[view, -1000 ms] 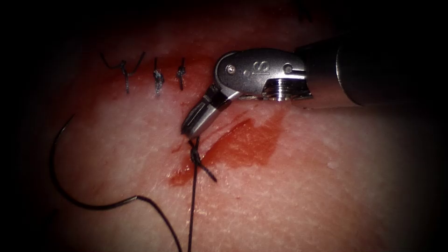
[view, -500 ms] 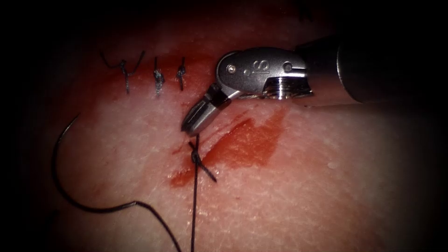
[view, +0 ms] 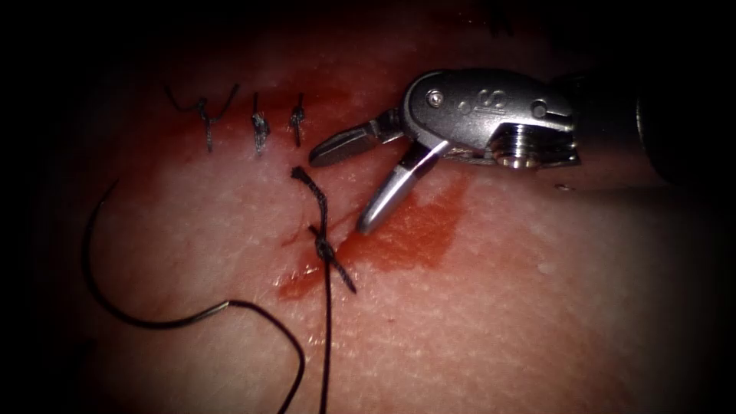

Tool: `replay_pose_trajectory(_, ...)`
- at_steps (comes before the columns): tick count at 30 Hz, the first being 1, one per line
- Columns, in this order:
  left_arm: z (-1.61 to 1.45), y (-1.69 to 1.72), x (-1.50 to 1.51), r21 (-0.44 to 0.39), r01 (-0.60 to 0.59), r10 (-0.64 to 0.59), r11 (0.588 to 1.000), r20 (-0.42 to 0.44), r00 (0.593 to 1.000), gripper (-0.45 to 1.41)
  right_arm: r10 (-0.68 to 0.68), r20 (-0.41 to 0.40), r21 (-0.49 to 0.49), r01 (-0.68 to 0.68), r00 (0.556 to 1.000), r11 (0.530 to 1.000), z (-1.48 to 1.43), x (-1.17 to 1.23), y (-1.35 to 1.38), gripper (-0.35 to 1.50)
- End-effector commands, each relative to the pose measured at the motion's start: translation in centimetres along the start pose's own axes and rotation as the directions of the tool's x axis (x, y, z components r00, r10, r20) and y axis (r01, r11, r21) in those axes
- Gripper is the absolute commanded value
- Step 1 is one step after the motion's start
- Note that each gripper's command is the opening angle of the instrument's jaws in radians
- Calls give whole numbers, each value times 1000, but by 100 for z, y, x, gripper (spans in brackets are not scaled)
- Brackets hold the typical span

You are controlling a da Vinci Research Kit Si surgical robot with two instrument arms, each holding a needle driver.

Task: Wound Closure

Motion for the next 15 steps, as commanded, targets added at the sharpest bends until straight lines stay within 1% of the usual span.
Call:
replay_pose_trajectory(1, 7, -11, -3, 31, -6, 6, 1000, 17, 1000, -45, -16, -30, -67, 14, 999, 998, -16, 6, -9, 98)
replay_pose_trajectory(2, 9, -23, -6, 46, -13, 11, 999, 29, 1000, -45, -17, -34, -87, 14, 999, 996, -21, 8, -13, 94)
replay_pose_trajectory(3, 9, -23, -6, 46, -13, 11, 999, 29, 1000, -45, -17, -34, -87, 14, 999, 996, -21, 8, -13, 94)
replay_pose_trajectory(4, 14, -39, -12, 61, -11, 8, 998, 37, 999, -45, -19, -46, -130, 13, 999, 991, -29, 12, -22, 89)
replay_pose_trajectory(5, 22, -59, -22, 71, -13, 10, 997, 49, 999, -45, -37, -54, -205, 25, 998, 978, -34, 13, -37, 46)
replay_pose_trajectory(6, 22, -59, -22, 71, -13, 10, 997, 49, 999, -45, -37, -54, -205, 25, 998, 978, -34, 13, -37, 46)
replay_pose_trajectory(7, 26, -65, -26, 73, -15, 11, 997, 55, 998, -45, -43, -59, -219, 30, 997, 975, -33, 14, -42, 14)
replay_pose_trajectory(8, 35, -75, -33, 80, -13, 8, 997, 65, 998, -45, -47, -97, -237, 23, 994, 971, -26, 14, -50, -35)
replay_pose_trajectory(9, 39, -78, -35, 81, -11, 6, 997, 64, 998, -45, -52, -107, -243, 24, 993, 970, -23, 15, -52, -35)
replay_pose_trajectory(13, 49, -88, -43, 85, -5, -1, 996, 69, 998, -45, -76, -102, -268, 46, 992, 962, -10, 15, -54, -35)
replay_pose_trajectory(15, 64, -100, -51, 94, 4, -11, 996, 71, 997, -45, -85, -97, -290, 54, 992, 956, 11, 9, -54, -35)
